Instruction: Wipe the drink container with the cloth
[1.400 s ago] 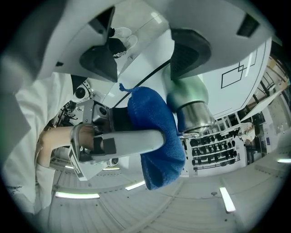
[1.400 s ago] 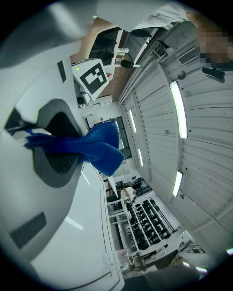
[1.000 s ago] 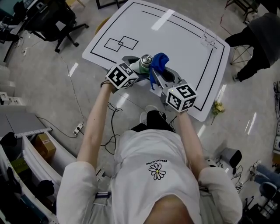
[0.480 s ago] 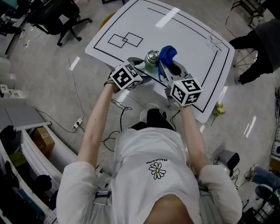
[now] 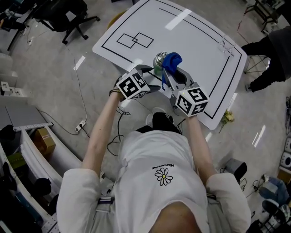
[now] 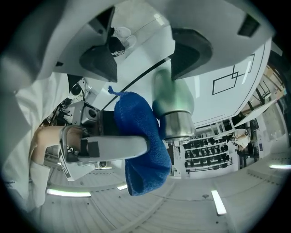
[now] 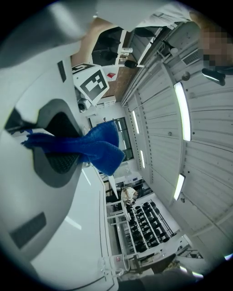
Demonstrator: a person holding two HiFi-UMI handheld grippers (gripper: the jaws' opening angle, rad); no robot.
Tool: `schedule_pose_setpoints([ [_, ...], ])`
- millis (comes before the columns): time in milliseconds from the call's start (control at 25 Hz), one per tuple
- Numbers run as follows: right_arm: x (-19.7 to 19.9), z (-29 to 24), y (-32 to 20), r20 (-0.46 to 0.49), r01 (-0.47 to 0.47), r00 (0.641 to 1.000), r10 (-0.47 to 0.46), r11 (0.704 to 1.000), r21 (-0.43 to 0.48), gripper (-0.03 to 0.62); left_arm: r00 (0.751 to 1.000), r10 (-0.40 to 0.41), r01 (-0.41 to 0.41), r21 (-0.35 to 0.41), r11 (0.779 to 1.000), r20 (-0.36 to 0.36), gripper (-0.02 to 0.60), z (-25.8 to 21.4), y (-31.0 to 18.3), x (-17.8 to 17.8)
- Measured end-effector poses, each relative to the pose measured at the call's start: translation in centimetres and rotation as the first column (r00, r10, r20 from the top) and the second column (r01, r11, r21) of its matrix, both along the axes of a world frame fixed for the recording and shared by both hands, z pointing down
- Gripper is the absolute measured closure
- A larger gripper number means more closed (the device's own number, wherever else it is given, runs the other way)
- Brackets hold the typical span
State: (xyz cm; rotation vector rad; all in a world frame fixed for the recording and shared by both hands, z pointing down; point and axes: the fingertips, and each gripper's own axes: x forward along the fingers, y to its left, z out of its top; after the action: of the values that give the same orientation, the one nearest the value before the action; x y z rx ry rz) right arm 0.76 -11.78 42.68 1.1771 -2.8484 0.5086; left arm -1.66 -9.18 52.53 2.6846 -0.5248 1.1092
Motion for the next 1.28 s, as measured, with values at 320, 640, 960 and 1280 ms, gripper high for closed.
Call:
schedule_pose_setpoints([
  [320, -2.8, 0.2, 0.7, -0.024, 0.077, 0.997, -0.077, 0.997, 0.009, 0.551, 0.999, 0.033, -0.033, -0.001, 0.999, -0.013, 0.221, 0.1, 0.4, 0.8],
  [640, 0.8, -5.1, -0.6, -0.298, 0.151, 0.948, -0.108, 0.981, 0.124, 0.551, 0.997, 0.021, -0.010, 0.144, 0.989, -0.073, 0.221, -4.3, 0.1, 0.5],
  [960, -1.9, -4.3, -5.3, -0.653, 0.490, 0.654, -0.380, 0.872, -0.017, 0.551, 0.986, -0.019, 0.055, 0.215, 0.975, -0.164, 0.221, -6.4, -1.4, 1.9],
  [1280, -4.8, -1.8, -2.1, -0.537, 0.556, 0.659, -0.528, 0.822, -0.125, 0.551, 0.984, -0.028, 0.063, 0.198, 0.978, -0.176, 0.222, -6.1, -0.8, 2.1],
])
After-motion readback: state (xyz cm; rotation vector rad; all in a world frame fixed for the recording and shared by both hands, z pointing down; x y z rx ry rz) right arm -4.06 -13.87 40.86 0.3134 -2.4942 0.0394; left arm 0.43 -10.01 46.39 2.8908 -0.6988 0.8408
